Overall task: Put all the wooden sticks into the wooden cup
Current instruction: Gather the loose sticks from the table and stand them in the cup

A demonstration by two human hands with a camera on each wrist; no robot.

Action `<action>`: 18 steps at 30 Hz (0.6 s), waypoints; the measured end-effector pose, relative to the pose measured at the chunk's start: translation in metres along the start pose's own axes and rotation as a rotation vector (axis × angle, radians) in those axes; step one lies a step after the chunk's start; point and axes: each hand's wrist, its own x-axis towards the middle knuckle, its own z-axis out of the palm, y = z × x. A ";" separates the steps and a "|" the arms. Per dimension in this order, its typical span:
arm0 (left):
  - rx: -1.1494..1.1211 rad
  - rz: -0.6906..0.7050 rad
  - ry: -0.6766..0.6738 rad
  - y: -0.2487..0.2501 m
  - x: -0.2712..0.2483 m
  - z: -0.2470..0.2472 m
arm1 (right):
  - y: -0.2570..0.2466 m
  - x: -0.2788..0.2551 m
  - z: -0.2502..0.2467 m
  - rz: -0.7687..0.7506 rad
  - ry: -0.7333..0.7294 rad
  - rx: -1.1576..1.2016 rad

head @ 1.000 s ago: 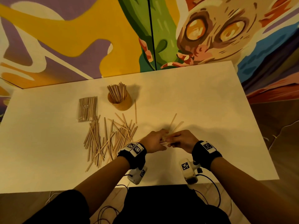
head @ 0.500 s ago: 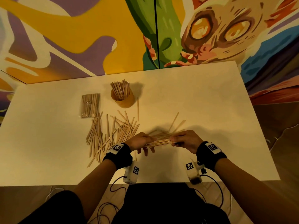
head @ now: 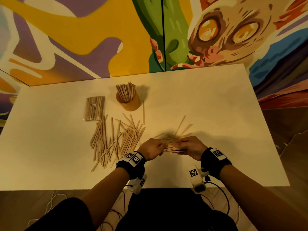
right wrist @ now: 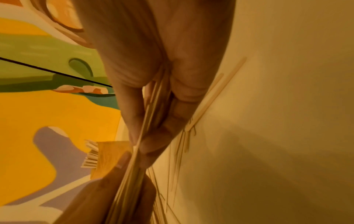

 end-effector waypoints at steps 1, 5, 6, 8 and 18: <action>-0.030 0.005 0.008 -0.001 0.000 0.000 | 0.001 0.000 0.000 -0.008 0.011 0.005; -0.216 -0.035 -0.042 -0.004 -0.004 -0.010 | 0.006 0.002 0.001 0.025 0.029 0.058; -0.229 -0.057 -0.068 -0.005 -0.006 -0.013 | 0.008 0.003 0.001 0.044 0.030 0.072; -0.205 -0.106 -0.131 -0.010 -0.008 -0.019 | 0.011 0.005 0.003 0.071 0.036 0.106; -0.731 -0.281 -0.135 -0.028 -0.024 -0.020 | 0.012 0.004 0.001 0.131 0.033 0.181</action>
